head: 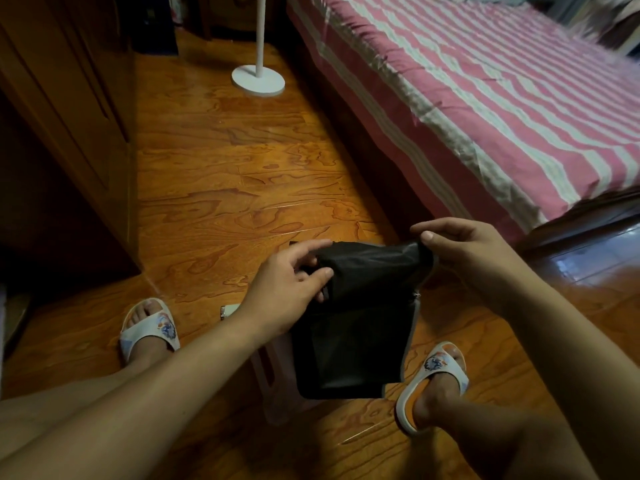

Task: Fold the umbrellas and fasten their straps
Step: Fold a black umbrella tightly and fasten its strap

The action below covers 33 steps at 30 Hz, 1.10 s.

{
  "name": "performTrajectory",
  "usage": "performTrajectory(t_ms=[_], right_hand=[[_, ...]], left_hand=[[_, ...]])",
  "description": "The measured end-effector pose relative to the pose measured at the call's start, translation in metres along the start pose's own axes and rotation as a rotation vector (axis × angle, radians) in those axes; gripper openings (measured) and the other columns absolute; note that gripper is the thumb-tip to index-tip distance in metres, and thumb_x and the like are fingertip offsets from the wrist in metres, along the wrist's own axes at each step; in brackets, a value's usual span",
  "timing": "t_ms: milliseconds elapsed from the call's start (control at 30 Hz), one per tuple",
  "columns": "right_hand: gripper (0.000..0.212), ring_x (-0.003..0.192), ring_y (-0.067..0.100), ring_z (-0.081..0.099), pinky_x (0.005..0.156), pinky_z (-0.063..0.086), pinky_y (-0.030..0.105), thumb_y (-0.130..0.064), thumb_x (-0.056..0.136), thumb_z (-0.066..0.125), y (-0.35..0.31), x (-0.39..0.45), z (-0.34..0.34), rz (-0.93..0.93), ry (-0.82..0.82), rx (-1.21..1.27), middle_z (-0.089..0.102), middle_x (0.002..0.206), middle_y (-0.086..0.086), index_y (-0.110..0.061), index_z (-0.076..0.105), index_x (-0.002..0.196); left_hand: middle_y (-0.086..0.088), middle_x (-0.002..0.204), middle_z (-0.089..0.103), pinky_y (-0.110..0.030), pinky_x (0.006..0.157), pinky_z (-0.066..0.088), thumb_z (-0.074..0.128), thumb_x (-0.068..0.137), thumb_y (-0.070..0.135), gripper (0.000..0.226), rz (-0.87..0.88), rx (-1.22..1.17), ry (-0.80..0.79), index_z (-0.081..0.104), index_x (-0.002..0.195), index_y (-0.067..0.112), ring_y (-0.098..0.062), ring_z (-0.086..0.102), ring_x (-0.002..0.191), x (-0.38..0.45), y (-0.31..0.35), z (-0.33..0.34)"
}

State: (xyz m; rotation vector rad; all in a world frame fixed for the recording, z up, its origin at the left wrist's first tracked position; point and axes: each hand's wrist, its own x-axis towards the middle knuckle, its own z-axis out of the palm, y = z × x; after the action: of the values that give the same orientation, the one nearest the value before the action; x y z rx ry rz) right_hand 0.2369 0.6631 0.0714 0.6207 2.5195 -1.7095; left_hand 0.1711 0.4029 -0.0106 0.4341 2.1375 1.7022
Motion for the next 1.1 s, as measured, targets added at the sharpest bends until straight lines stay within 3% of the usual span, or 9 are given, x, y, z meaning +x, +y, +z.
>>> performTrajectory(t_ms=[167, 267, 367, 567, 700, 800, 867, 1000, 1100], right_hand=[[0.013, 0.099, 0.026, 0.073, 0.091, 0.058, 0.044, -0.017, 0.095, 0.067, 0.001, -0.008, -0.002, -0.002, -0.02, -0.037, 0.077, 0.098, 0.003, -0.021, 0.077, 0.103], [0.016, 0.098, 0.018, 0.073, 0.095, 0.057, 0.049, -0.022, 0.096, 0.068, 0.006, -0.009, -0.003, -0.012, -0.001, -0.092, 0.077, 0.1, -0.005, -0.028, 0.077, 0.107], [0.014, 0.095, 0.013, 0.073, 0.095, 0.058, 0.048, -0.023, 0.095, 0.069, 0.009, -0.007, -0.003, -0.035, 0.026, -0.169, 0.077, 0.097, -0.008, -0.029, 0.077, 0.105], [0.016, 0.091, 0.005, 0.063, 0.077, 0.052, 0.025, -0.021, 0.094, 0.07, 0.009, -0.001, -0.001, -0.302, 0.192, -0.408, 0.066, 0.097, -0.01, -0.036, 0.072, 0.09], [0.016, 0.126, 0.005, 0.051, 0.105, 0.046, 0.028, -0.031, 0.092, 0.072, 0.009, 0.004, -0.005, -0.421, 0.082, -0.523, 0.056, 0.136, -0.01, -0.034, 0.064, 0.105], [0.096, 0.152, 0.012, 0.014, 0.121, 0.022, 0.037, -0.06, 0.074, 0.078, 0.009, 0.007, -0.003, -0.38, -0.211, -0.727, 0.025, 0.163, -0.013, -0.037, 0.031, 0.155], [0.111, 0.155, 0.014, 0.002, 0.123, 0.015, 0.042, -0.07, 0.071, 0.074, 0.014, 0.017, 0.002, -0.421, -0.282, -0.902, 0.015, 0.167, -0.016, -0.04, 0.014, 0.16], [0.07, 0.148, 0.022, 0.024, 0.121, 0.025, 0.041, -0.051, 0.08, 0.078, 0.009, 0.034, 0.003, -0.5, -0.338, -1.061, 0.043, 0.153, -0.009, -0.032, 0.053, 0.142], [0.022, 0.105, 0.011, 0.054, 0.089, 0.054, 0.04, -0.029, 0.089, 0.074, 0.013, 0.022, -0.004, -0.63, -0.356, -1.089, 0.061, 0.105, -0.01, -0.027, 0.069, 0.11]], left_hand=[[0.008, 0.085, 0.071, -0.03, 0.083, 0.057, 0.075, 0.09, 0.015, 0.032, -0.018, 0.012, 0.107, 0.07, 0.114, 0.036, -0.004, 0.069, 0.086, -0.001, 0.0, -0.002], [0.006, 0.087, 0.075, -0.038, 0.086, 0.06, 0.072, 0.092, 0.012, 0.036, -0.061, -0.051, 0.094, 0.068, 0.123, 0.031, -0.005, 0.071, 0.088, -0.005, 0.004, -0.003], [0.013, 0.092, 0.071, -0.028, 0.087, 0.056, 0.069, 0.095, 0.016, 0.037, 0.058, 0.178, 0.119, 0.067, 0.128, 0.033, 0.0, 0.066, 0.093, -0.01, 0.01, -0.003], [0.013, 0.084, 0.071, -0.027, 0.071, 0.055, 0.072, 0.092, 0.017, 0.018, 0.051, 0.269, 0.216, 0.075, 0.104, 0.03, -0.005, 0.066, 0.075, 0.005, 0.016, -0.004], [0.012, 0.076, 0.069, -0.022, 0.06, 0.044, 0.07, 0.09, 0.016, 0.012, 0.059, 0.3, 0.219, 0.073, 0.088, 0.028, -0.005, 0.063, 0.066, 0.01, 0.018, 0.0], [0.016, 0.081, 0.066, -0.025, 0.065, 0.048, 0.07, 0.09, 0.016, 0.014, 0.109, 0.34, 0.174, 0.072, 0.088, 0.029, -0.001, 0.062, 0.077, 0.005, 0.017, 0.001], [0.016, 0.091, 0.061, -0.025, 0.072, 0.046, 0.072, 0.089, 0.016, 0.019, 0.151, 0.37, 0.151, 0.07, 0.084, 0.035, 0.0, 0.057, 0.087, 0.002, 0.015, 0.001], [0.012, 0.104, 0.057, -0.013, 0.081, 0.04, 0.073, 0.089, 0.015, 0.016, 0.205, 0.4, 0.081, 0.072, 0.086, 0.032, 0.0, 0.052, 0.098, -0.005, 0.017, -0.003], [0.017, 0.094, 0.063, -0.004, 0.077, 0.036, 0.073, 0.088, 0.011, 0.015, 0.318, 0.453, -0.06, 0.072, 0.088, 0.026, 0.006, 0.055, 0.098, -0.011, 0.014, -0.009]])
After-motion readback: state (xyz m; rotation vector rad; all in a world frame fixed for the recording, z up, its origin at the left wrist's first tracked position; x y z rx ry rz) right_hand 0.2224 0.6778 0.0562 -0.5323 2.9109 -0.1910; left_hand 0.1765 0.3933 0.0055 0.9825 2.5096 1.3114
